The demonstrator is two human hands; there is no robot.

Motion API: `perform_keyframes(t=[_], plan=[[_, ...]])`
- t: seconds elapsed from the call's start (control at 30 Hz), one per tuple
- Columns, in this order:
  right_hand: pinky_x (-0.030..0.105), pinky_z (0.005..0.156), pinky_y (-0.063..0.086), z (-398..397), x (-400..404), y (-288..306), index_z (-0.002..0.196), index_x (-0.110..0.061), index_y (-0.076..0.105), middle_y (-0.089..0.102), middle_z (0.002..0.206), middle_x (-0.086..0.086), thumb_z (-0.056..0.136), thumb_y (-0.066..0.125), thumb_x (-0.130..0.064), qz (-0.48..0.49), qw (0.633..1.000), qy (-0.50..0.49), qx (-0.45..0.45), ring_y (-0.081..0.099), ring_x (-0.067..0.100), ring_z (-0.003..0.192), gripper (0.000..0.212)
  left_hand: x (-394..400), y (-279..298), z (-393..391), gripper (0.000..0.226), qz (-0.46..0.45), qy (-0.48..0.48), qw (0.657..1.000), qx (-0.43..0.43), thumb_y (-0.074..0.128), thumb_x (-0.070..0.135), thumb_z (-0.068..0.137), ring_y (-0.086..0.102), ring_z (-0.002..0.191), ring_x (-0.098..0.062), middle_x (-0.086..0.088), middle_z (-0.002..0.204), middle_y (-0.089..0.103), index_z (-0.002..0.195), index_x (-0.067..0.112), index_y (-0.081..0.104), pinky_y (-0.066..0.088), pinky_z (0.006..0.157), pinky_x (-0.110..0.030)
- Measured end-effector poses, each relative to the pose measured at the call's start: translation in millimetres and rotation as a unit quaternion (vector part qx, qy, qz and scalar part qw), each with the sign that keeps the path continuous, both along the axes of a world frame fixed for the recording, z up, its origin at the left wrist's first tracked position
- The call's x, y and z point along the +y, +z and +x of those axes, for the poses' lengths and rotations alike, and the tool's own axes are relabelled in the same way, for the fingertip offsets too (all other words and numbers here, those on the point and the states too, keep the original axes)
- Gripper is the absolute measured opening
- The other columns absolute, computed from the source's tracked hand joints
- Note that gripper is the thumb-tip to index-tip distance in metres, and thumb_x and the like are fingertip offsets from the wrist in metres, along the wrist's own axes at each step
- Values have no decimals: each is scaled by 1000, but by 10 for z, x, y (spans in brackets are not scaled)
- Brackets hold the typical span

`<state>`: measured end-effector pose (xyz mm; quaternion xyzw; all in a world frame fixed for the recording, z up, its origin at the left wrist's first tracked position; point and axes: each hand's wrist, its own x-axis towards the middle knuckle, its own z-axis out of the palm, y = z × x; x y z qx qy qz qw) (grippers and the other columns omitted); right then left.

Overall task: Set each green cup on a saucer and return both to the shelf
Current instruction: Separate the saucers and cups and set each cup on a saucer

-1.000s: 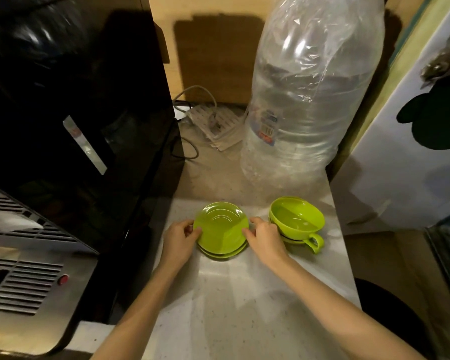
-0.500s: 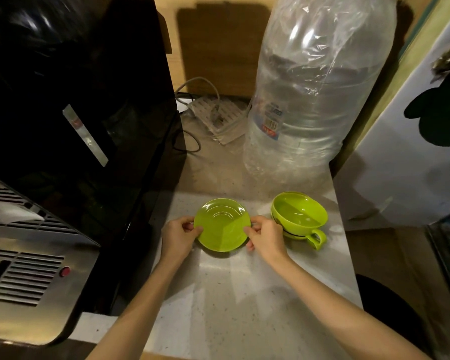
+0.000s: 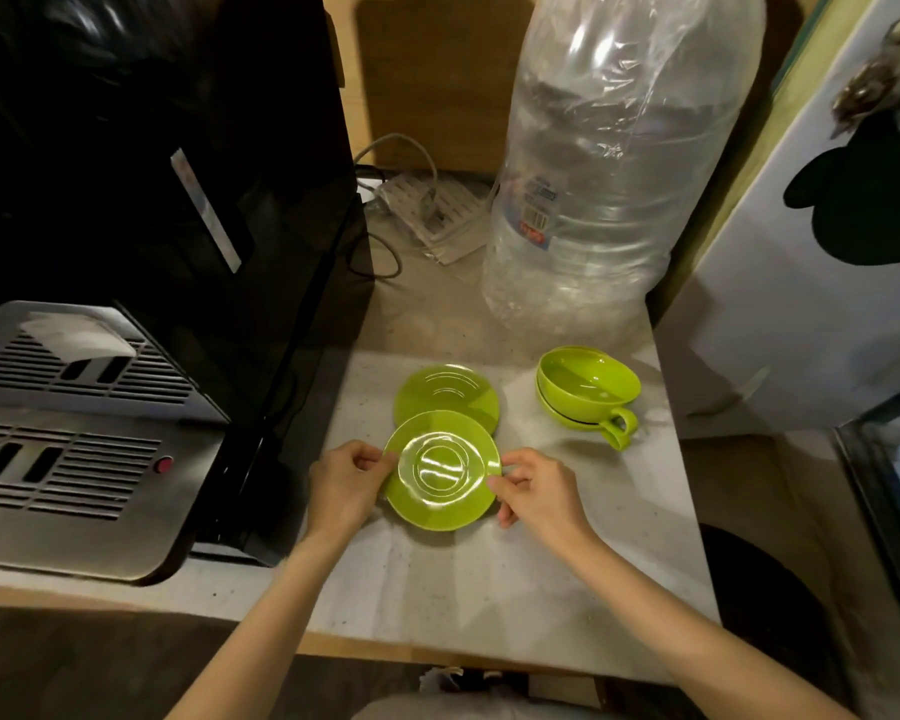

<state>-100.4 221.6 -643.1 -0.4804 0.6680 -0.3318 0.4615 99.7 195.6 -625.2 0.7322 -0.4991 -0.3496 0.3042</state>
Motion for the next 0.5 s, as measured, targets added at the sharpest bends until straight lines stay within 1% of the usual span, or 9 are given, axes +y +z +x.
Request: perform_keyframes(t=[0.07,0.1,0.17,0.2,0.23,0.33,0.43,0.47,0.5], plan=[[21,41,50,4,124,-20,93,-6,61,63,52,1,79,66,-6,7,1000,4,2,53,4,31,14,101,-33,39,18,15,-8,1000,-13,71,20,74,63,62,-23,-9,66,65,77,3,71,51,67,-30],[21,40,50,8,183,-33,92,-7,61,62,51,1,79,66,-6,11,1000,7,2,53,5,31,14,154,-46,60,16,22,-16,999,-18,71,19,74,63,62,-24,-9,65,65,76,3,70,51,63,-27],[20,40,49,23,290,-65,92,-7,62,61,50,1,80,66,-6,17,1000,16,3,53,5,32,12,262,-62,100,12,37,-38,998,-20,70,18,76,61,55,-16,-5,61,63,73,6,68,45,49,-11],[20,40,50,34,335,-80,90,-8,62,61,50,2,80,65,-6,20,1000,21,5,53,5,32,11,311,-66,120,11,42,-47,998,-21,69,18,77,59,49,-10,-2,58,62,71,8,67,42,45,-8],[22,41,51,45,373,-88,89,-10,61,61,50,2,80,66,-7,22,999,26,8,54,5,32,10,352,-72,138,12,45,-53,997,-23,68,18,77,57,46,-6,0,57,62,71,9,67,42,44,-7],[23,42,52,68,425,-111,88,-10,61,62,52,4,80,66,-7,29,999,28,13,54,6,33,10,429,-102,177,14,57,-63,996,-20,67,20,79,59,45,-8,-1,56,63,73,8,66,48,47,-14],[22,43,53,85,435,-119,92,-6,63,62,51,5,80,66,-8,30,999,33,25,54,5,33,12,459,-137,198,12,61,-73,995,-20,65,18,81,57,38,2,0,56,62,74,8,66,46,42,-8],[23,43,53,89,432,-120,93,-6,63,62,51,6,80,67,-8,30,999,32,25,54,5,33,13,462,-144,204,12,60,-74,995,-19,65,17,81,57,38,4,0,56,62,75,7,66,45,41,-7],[23,43,54,92,428,-116,93,-6,63,62,52,7,80,67,-8,29,999,31,24,55,6,33,14,461,-146,202,12,59,-74,995,-17,65,17,81,57,38,2,0,56,61,75,7,66,45,41,-7]])
